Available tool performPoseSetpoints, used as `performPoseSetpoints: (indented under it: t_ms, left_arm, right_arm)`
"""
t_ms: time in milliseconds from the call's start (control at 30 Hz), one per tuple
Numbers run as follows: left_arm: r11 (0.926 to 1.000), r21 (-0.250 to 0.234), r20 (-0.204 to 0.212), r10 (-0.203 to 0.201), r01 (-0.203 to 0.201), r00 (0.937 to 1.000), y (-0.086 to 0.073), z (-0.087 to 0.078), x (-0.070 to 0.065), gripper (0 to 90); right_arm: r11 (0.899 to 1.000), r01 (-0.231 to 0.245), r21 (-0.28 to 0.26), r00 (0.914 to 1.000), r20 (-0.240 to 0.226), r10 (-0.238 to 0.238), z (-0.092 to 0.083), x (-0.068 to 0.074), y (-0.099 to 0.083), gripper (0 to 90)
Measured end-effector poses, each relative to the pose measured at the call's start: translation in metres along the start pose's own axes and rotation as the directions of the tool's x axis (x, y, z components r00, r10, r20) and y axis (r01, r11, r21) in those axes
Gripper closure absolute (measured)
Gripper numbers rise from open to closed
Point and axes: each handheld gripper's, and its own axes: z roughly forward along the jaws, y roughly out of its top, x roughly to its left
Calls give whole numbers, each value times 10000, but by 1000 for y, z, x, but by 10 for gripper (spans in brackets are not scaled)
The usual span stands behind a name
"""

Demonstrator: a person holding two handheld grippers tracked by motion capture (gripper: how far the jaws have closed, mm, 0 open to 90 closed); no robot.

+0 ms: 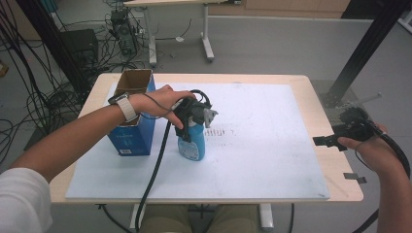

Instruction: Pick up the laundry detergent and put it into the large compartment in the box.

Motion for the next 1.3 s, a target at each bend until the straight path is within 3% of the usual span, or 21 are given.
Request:
performPoseSetpoints:
  t_ms: [1300]
  left_arm:
    - [9999, 21, 87, -136, 136, 9999, 0, 0, 3, 379]
  right_arm:
    - [10000, 64, 33, 10000, 26, -64, -1, 0, 4, 111]
